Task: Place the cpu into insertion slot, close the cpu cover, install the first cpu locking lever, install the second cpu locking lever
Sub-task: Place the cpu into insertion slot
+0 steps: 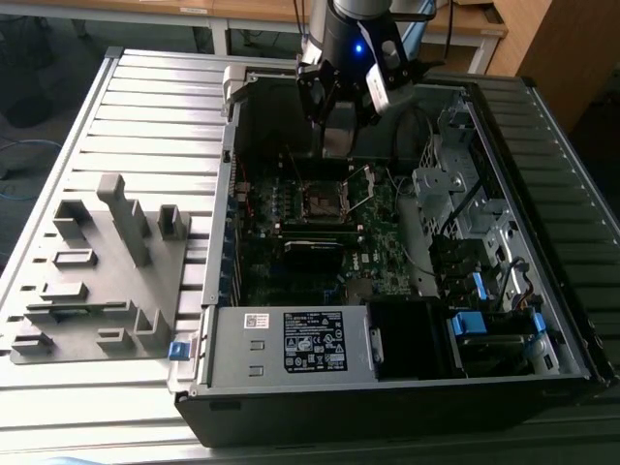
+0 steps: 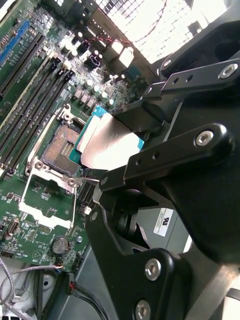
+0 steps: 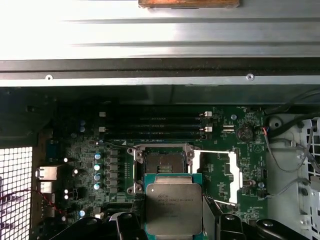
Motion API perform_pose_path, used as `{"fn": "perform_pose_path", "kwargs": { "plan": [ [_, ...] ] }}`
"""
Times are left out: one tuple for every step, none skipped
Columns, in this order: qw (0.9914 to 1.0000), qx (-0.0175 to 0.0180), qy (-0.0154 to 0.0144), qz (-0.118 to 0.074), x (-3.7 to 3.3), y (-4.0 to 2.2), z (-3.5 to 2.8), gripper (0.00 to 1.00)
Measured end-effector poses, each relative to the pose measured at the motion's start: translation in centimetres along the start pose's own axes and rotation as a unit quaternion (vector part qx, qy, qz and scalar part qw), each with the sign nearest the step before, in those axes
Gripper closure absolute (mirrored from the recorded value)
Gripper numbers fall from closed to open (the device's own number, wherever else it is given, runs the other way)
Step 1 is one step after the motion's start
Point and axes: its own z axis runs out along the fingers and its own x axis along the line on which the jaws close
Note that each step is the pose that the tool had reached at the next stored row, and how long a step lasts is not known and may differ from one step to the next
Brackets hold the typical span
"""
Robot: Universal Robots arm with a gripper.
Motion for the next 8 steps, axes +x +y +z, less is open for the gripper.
{"fn": "perform_pose_path", "kwargs": {
  "plan": [
    [1.0, 0.0, 0.0, 0.0, 0.0, 0.0, 0.06, 0.46],
    [1.0, 0.0, 0.0, 0.0, 0.0, -0.01, 0.12, 0.46],
    [1.0, 0.0001, 0.0001, 0.0, 0.0, -0.01, 0.14, 0.46],
    [1.0, 0.0001, 0.0, 0.0, 0.0, -0.01, 0.14, 0.46],
    [1.0, 0.0002, 0.0001, 0.0, 0.0, -0.01, 0.14, 0.46],
    [1.0, 0.0001, 0.0, 0.0, 0.0, -0.01, 0.15, 0.46],
    [1.0, 0.0, 0.0, 0.0, 0.0, -0.01, 0.16, 0.46],
    [1.0, 0.0, 0.0, 0.0, 0.0, -0.01, 0.16, 0.46]
  ]
}}
